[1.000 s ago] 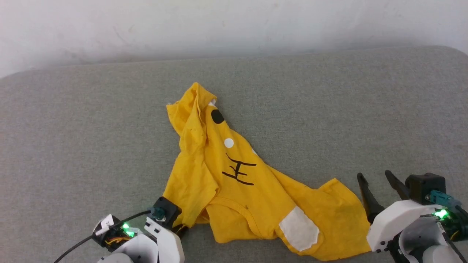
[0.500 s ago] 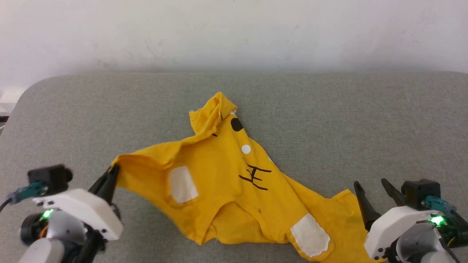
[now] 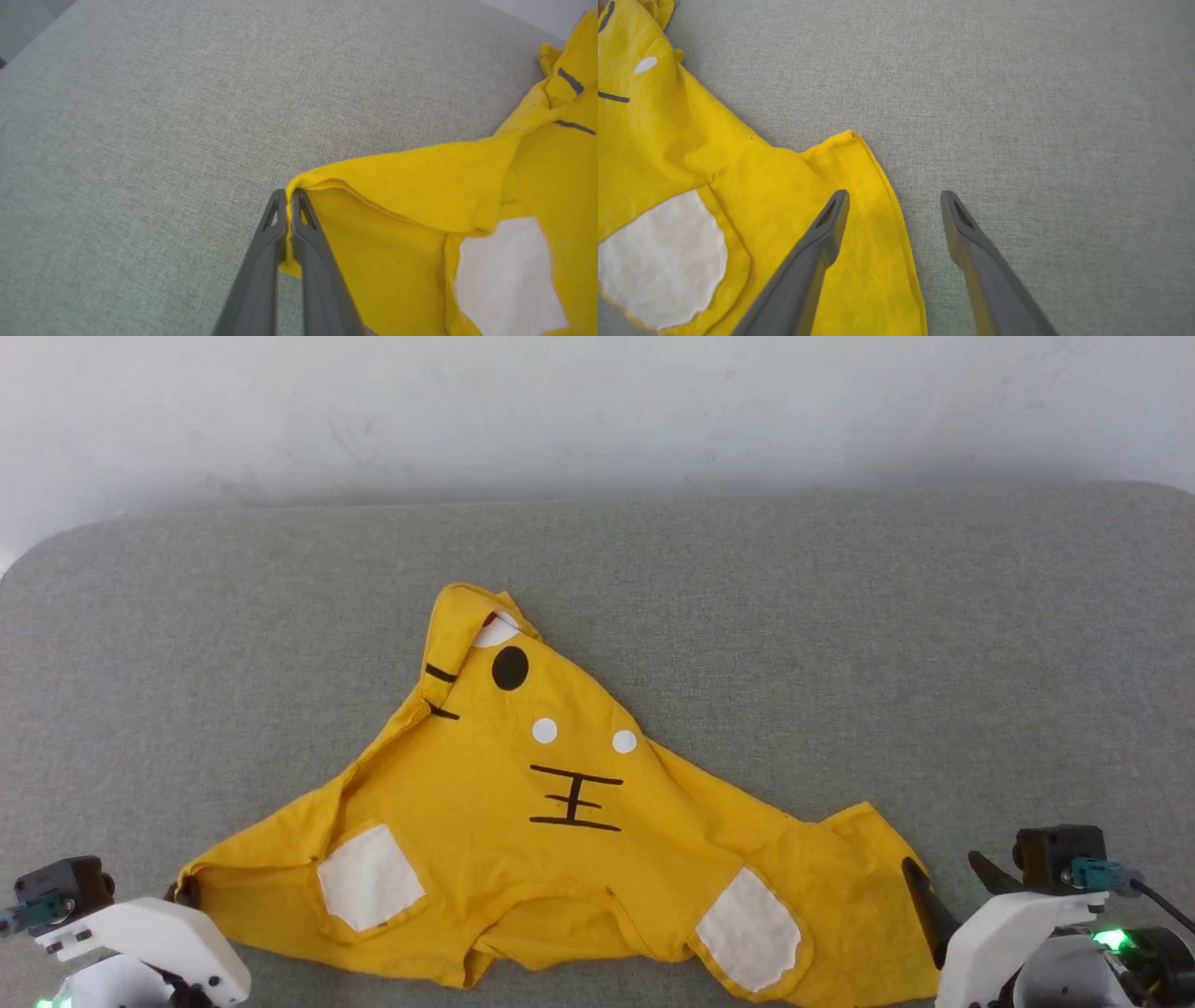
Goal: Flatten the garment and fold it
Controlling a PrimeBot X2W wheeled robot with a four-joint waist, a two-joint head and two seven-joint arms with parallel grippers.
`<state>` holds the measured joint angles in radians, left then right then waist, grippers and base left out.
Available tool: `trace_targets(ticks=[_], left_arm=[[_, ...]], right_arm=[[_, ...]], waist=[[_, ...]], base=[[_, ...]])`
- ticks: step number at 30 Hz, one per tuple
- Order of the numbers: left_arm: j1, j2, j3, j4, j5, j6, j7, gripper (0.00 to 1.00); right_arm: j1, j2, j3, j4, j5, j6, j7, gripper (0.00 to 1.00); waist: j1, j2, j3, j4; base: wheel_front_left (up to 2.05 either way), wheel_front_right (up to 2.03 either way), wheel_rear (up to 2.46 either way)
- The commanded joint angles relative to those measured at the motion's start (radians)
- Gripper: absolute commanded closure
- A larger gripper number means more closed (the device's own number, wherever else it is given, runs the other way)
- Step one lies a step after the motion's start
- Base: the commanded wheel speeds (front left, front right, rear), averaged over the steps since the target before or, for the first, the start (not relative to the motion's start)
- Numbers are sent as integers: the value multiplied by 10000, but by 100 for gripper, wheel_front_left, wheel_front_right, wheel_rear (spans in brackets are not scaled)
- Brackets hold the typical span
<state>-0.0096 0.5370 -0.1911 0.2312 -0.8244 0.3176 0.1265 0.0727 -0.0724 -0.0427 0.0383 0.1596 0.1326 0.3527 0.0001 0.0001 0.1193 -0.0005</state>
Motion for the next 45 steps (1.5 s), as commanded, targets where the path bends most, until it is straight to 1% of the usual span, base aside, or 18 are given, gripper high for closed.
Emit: trace_targets(ticks=[1, 5, 8, 10, 11, 13, 15, 19, 20, 21, 23, 25, 31, 36, 39, 42, 45], left_arm=[[-218, -115, 7, 141, 31, -61, -164, 0], [-535, -176, -152, 175, 406, -368, -933, 0], [-786, -218, -288, -169, 820, -755, -1902, 0], [-909, -290, -347, -404, 1097, -846, -2513, 0], [-978, -268, -483, -578, 1352, -973, -2857, 0], [-1066, -295, -649, -826, 1800, -975, -3324, 0], [-1145, -193, -1092, -1150, 2533, -1128, -3585, 0], [-1179, -642, -1343, -1799, 3246, -926, -3818, 0], [-1137, -771, -1377, -1923, 3337, -905, -3839, 0], [-1075, -870, -1425, -1991, 3416, -896, -3850, 0], [-992, -987, -1479, -2043, 3566, -903, -3864, 0], [-921, -1099, -1440, -2040, 3632, -905, -3872, 0], [-754, -1204, -1245, -1942, 3757, -1006, -3879, 0], [-732, -1322, -1165, -1901, 3873, -1132, -3880, 0], [-718, -1407, -1155, -1864, 3910, -1217, -3881, 0], [-720, -1463, -1207, -1765, 3969, -1308, -3881, 0], [-744, -1543, -1229, -1627, 3975, -1395, -3881, 0]], right_arm=[[91, -63, -72, 25, 34, -19, 63, 0], [9, -276, 12, 133, 69, -19, 312, 0], [-174, -547, 201, 210, 115, -19, 501, 0], [-364, -671, 307, 327, 265, -19, 646, 0], [-481, -792, 408, 415, 263, -19, 721, 0], [-746, -872, 518, 664, 417, -19, 792, 0], [-1014, -966, 651, 1063, 555, -19, 880, 0], [-1401, -1320, 1084, 1999, 471, -19, 883, 0], [-1457, -1362, 1264, 2227, 515, -19, 910, 5], [-1507, -1435, 1512, 2408, 550, -19, 909, 100], [-1620, -1647, 1880, 2670, 514, -19, 771, 100], [-1788, -1749, 1828, 2842, 544, -19, 518, 100], [-2431, -2604, 1099, 2957, 258, -19, 33, 100], [-2792, -3399, 491, 2977, 227, -19, 190, 100], [-2899, -3807, 420, 3126, 343, -19, 317, 100], [-3096, -4148, 284, 3563, 279, -19, 292, 100], [-3312, -4348, 307, 4294, -35, -19, -21, 100]], waist=[[-1, -1, 5, 35], [-1, -1, -59, 184], [-1, -1, -115, 374], [-1, -1, -136, 531], [-1, -1, -142, 617], [-1, -1, -137, 787], [-1, -1, -119, 959], [-1, -1, -34, 1327], [-1, -1, -13, 1396], [-1, -1, 8, 1456], [-1, -1, 46, 1535], [-1, -1, 71, 1574], [-1, -1, 4, 1534], [-1, -1, -51, 1475], [-1, -1, -21, 1452], [-1, -1, 50, 1431], [-1, -1, 133, 1434]], base=[[0, 0, 0], [0, 0, 0], [0, 0, 0], [0, 0, 0], [0, 0, 0], [0, 0, 0], [0, 0, 0], [0, 0, 0], [0, 0, 0], [0, 0, 0], [0, 0, 0], [0, 0, 0], [0, 0, 0], [0, 0, 0], [0, 0, 0], [0, 0, 0], [0, 0, 0]])
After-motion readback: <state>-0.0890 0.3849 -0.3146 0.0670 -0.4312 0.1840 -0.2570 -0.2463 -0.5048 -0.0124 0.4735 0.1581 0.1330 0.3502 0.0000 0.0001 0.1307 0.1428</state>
